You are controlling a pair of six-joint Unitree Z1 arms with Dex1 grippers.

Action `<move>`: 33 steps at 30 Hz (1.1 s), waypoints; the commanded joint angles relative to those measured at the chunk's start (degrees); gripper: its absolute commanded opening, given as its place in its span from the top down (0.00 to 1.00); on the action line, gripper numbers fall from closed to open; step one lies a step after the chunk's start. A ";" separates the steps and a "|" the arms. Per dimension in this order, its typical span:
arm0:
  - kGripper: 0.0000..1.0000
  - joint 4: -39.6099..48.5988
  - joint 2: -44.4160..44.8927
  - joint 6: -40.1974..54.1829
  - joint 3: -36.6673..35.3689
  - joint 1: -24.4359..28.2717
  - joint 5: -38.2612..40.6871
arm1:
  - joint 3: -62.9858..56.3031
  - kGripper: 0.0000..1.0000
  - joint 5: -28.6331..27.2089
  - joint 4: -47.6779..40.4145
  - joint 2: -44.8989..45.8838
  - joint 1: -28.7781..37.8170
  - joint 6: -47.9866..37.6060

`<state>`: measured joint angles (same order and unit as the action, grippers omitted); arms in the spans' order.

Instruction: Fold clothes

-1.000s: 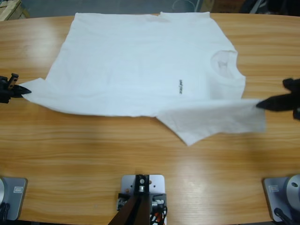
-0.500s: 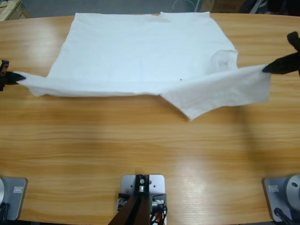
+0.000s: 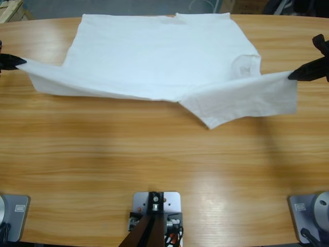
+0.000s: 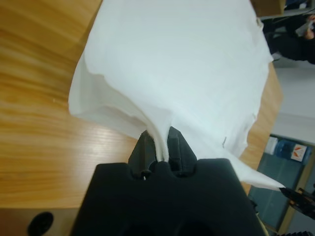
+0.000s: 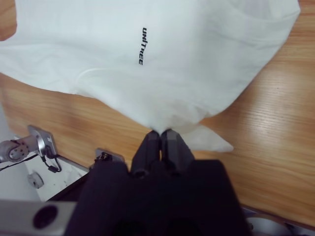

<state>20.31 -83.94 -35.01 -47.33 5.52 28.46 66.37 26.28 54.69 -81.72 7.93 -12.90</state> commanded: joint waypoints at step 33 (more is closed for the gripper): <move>1.00 19.19 35.06 -4.54 11.82 -1.25 -2.83 | -9.71 1.00 0.97 13.14 29.81 4.92 -10.27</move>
<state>38.62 -50.29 -38.99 -37.74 4.78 26.48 59.88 26.28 69.19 -51.80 12.07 -22.41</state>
